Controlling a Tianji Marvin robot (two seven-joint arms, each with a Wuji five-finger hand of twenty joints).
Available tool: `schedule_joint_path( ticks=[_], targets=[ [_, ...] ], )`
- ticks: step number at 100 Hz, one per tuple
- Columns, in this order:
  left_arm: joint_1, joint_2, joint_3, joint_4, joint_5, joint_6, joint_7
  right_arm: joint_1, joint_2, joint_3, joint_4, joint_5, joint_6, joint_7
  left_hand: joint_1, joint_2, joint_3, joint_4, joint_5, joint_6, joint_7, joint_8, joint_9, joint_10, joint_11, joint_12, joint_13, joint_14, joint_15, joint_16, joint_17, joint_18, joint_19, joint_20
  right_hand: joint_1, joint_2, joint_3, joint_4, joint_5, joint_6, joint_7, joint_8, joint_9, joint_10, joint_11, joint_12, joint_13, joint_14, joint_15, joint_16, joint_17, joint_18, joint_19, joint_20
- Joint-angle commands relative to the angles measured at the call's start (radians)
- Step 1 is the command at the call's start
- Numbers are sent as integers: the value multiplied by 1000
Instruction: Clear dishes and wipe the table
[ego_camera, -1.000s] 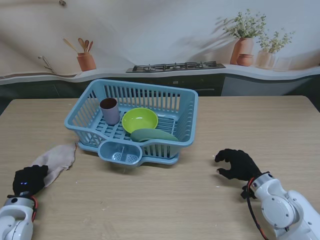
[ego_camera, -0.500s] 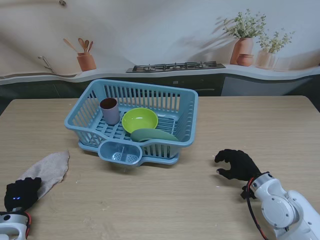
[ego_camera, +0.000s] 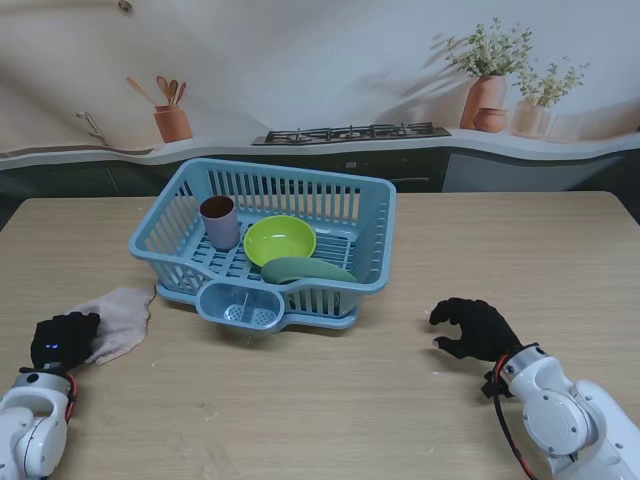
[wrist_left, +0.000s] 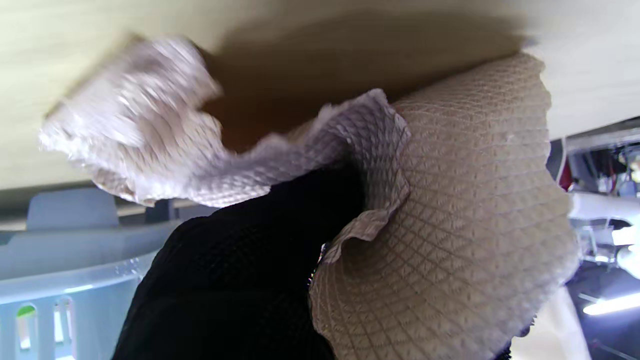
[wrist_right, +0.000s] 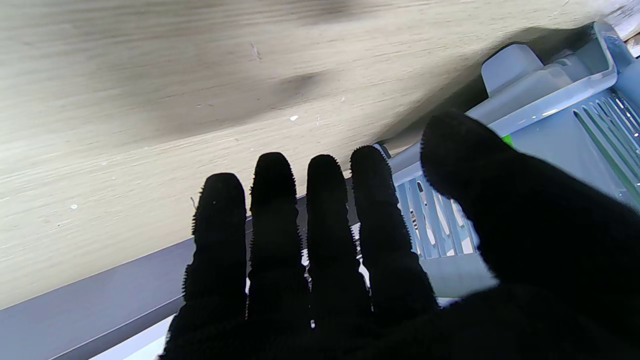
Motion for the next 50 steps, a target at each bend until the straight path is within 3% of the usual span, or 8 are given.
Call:
schedule_joint_path(
  ticks=[1, 17, 25, 42, 50],
  targets=[
    [-31, 9, 8, -8, 1, -9, -21, 0, 0, 0, 0, -7, -3, 10, 17, 9, -3, 1, -6, 13, 1, -7, -24, 23, 13, 14, -21, 79, 16, 15, -7, 12, 19, 22, 10, 3, 25, 23, 9, 0, -6, -5, 13, 5, -3, -13, 3, 10, -11, -5, -10, 12, 3, -3],
    [-68, 9, 29, 16, -4, -30, 14, 2, -1, 1, 2, -9, -2, 7, 24, 20, -9, -1, -15, 7, -53, -37, -58, 1, -54, 20, -93, 56, -58, -50, -136, 35, -107, 18, 8, 4, 23, 23, 9, 1, -6, -5, 13, 5, -3, -13, 2, 9, -11, -5, -11, 12, 3, -3],
    [-63, 4, 23, 4, -21, -43, 15, 2, -1, 2, 2, -9, -2, 6, 12, 30, -19, 4, -29, 15, -141, -78, -125, -4, -108, -2, -171, 51, -140, -106, -269, 41, -213, 19, 8, 3, 23, 22, 9, 1, -6, -5, 13, 4, -3, -13, 1, 10, -11, -5, -11, 11, 3, -3],
    [-52, 1, 6, -6, -23, -82, 53, 1, -1, 4, 3, -8, -5, 5, -50, 32, -21, 0, -67, 25, -327, -83, -323, -22, -48, -111, -307, 22, -244, -179, -446, 30, -341, -12, 7, 3, 23, 22, 8, 0, -7, -5, 12, 5, -4, -13, 1, 9, -11, -5, -11, 12, 3, -2],
    [-46, -1, -4, -14, -27, -105, 72, 1, -1, 4, 3, -7, -7, 5, -65, 45, -36, 2, -81, 25, -373, -67, -372, -37, -29, -158, -354, 9, -281, -199, -549, 28, -418, -63, 6, 2, 22, 22, 8, 0, -6, -5, 12, 5, -4, -13, 1, 9, -12, -5, -11, 11, 2, -3]
  ],
)
